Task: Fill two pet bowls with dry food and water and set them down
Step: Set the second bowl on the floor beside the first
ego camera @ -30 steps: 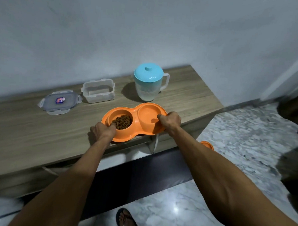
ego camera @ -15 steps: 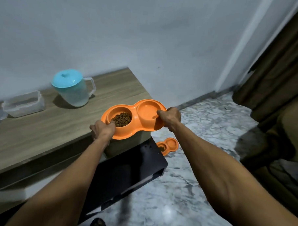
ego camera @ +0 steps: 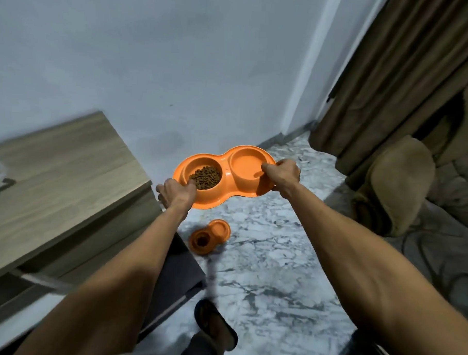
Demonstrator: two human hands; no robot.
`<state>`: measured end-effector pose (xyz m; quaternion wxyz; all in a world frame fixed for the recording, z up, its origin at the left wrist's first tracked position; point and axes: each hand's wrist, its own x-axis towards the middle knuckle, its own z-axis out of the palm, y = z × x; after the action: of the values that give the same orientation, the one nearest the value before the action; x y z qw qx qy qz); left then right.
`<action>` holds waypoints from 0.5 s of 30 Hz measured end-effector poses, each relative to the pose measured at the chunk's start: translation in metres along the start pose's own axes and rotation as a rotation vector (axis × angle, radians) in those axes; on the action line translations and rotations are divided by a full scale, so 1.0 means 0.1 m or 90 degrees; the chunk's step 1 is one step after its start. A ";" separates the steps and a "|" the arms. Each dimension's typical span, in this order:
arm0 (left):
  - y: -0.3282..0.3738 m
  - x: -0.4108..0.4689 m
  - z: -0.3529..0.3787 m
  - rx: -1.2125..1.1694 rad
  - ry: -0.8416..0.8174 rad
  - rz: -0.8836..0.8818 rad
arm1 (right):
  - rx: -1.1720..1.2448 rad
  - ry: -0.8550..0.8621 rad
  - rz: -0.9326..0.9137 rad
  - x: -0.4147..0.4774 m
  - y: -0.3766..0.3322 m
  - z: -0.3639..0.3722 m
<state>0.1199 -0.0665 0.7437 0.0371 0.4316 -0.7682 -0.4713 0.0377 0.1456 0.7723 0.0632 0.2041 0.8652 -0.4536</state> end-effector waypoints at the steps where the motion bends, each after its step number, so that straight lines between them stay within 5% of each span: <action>1: 0.08 0.07 0.15 -0.001 -0.009 0.000 | -0.002 0.007 0.005 0.15 0.01 -0.03; 15: 0.31 1.27 2.07 0.047 -0.035 -0.052 | -0.042 -0.009 0.061 2.31 0.48 0.43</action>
<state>-0.0746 -0.0063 0.6083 -0.0194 0.4507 -0.7675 -0.4555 -0.1557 0.2038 0.6430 0.0977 0.2395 0.8685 -0.4228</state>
